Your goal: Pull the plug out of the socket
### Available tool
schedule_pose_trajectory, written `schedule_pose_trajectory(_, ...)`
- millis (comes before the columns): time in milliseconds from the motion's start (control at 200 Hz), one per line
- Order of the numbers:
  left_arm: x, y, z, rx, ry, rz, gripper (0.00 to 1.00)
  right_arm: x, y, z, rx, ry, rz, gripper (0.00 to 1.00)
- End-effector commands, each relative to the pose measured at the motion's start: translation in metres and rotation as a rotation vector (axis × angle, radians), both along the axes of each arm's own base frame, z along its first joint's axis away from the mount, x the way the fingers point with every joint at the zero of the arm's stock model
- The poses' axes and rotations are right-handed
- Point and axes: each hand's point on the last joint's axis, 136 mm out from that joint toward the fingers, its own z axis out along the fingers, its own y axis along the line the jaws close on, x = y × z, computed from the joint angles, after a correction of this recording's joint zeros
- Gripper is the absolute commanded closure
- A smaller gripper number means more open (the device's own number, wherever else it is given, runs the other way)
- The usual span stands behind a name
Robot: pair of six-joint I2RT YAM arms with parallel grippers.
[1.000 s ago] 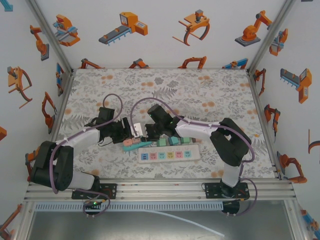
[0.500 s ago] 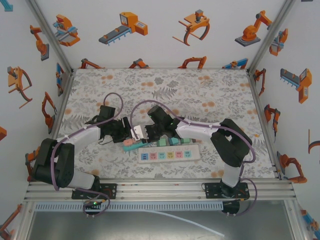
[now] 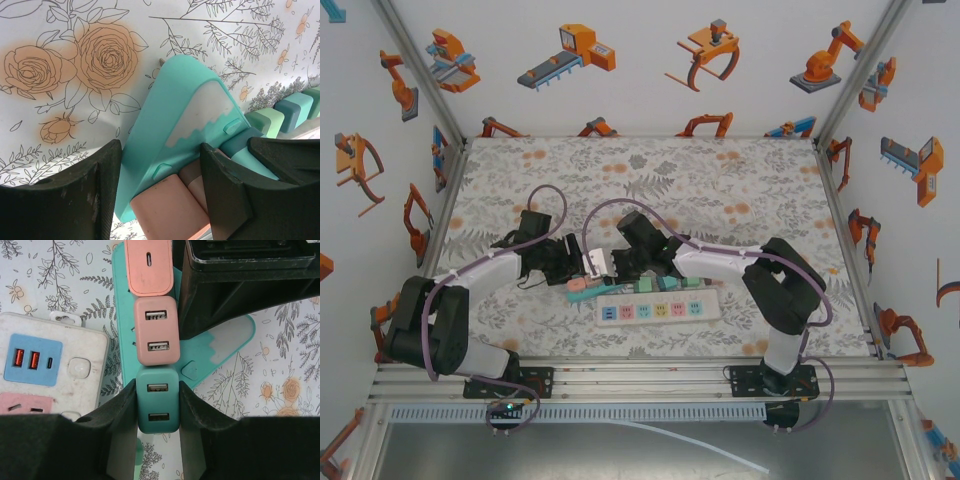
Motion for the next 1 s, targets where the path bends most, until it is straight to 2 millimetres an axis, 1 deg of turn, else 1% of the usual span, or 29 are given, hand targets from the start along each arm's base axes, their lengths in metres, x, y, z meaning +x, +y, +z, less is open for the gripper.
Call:
schedule_pose_trajectory(0,-0.029,0.054,-0.051,0.285,0.139,0.105,0.43,-0.022,0.018,0.053,0.125,0.028,0.094,0.87)
schedule_pose_trajectory(70,-0.029,0.055,-0.051,0.288,0.137,0.108,0.43,-0.026,0.016,0.043,0.088,-0.012,0.107,0.87)
schedule_pose_trajectory(110,-0.029,0.055,-0.051,0.289,0.137,0.108,0.43,-0.028,0.015,0.042,0.08,-0.031,0.114,0.87)
schedule_pose_trajectory(165,-0.029,0.055,-0.051,0.292,0.135,0.108,0.43,-0.031,0.013,0.045,0.081,-0.042,0.13,0.87)
schedule_pose_trajectory(260,-0.028,0.056,-0.051,0.296,0.139,0.11,0.43,-0.033,0.012,0.057,0.105,-0.057,0.13,0.87)
schedule_pose_trajectory(361,-0.028,0.057,-0.051,0.3,0.135,0.112,0.43,-0.03,0.013,0.067,0.141,0.009,0.106,0.87)
schedule_pose_trajectory(461,-0.028,0.057,-0.051,0.3,0.134,0.113,0.43,-0.032,0.014,0.061,0.128,0.056,0.104,0.88)
schedule_pose_trajectory(556,-0.028,0.057,-0.051,0.302,0.133,0.114,0.43,-0.029,0.013,0.053,0.097,0.015,0.084,0.89)
schedule_pose_trajectory(606,-0.028,0.058,-0.051,0.304,0.135,0.112,0.43,-0.03,0.013,0.057,0.107,0.014,0.082,0.89)
schedule_pose_trajectory(696,-0.027,0.058,-0.051,0.306,0.132,0.115,0.43,-0.03,0.016,0.074,0.161,0.04,0.072,0.89)
schedule_pose_trajectory(746,-0.028,0.058,-0.051,0.307,0.13,0.117,0.43,-0.03,0.018,0.079,0.173,0.05,0.072,0.89)
schedule_pose_trajectory(871,-0.027,0.059,-0.051,0.31,0.129,0.12,0.43,-0.033,0.016,0.076,0.145,0.036,0.084,0.91)
schedule_pose_trajectory(996,-0.027,0.059,-0.051,0.311,0.132,0.114,0.43,-0.036,0.012,0.078,0.146,0.022,0.081,0.92)
